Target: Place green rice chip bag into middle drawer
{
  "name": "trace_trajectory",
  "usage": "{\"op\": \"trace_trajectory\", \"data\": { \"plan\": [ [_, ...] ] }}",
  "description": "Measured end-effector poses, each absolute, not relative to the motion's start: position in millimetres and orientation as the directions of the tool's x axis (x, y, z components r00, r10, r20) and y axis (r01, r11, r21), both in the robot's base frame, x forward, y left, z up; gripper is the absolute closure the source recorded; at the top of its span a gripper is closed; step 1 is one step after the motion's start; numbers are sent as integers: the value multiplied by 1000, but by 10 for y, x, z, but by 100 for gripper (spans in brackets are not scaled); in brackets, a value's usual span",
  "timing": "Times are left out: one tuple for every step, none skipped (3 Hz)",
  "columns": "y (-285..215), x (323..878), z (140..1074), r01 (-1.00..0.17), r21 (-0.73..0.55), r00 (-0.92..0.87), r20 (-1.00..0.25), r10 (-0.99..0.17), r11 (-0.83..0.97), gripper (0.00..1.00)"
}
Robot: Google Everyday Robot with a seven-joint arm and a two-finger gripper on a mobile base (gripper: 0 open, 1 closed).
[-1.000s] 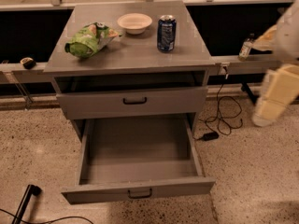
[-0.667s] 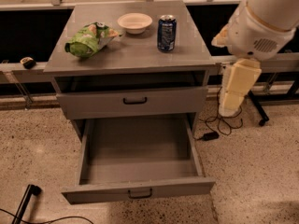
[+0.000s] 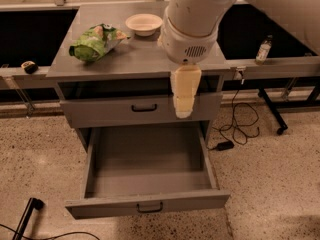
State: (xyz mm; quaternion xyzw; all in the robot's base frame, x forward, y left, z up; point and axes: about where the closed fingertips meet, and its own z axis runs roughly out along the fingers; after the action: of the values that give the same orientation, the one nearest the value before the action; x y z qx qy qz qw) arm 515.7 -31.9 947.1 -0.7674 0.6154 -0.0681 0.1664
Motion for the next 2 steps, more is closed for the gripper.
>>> {"op": "trace_trajectory", "data": {
  "plan": [
    [-345, 5141, 9478, -924, -338, 227, -107, -968, -180, 0],
    [-182, 5347, 9502, -891, -352, 328, -57, -943, -288, 0]
  ]
}}
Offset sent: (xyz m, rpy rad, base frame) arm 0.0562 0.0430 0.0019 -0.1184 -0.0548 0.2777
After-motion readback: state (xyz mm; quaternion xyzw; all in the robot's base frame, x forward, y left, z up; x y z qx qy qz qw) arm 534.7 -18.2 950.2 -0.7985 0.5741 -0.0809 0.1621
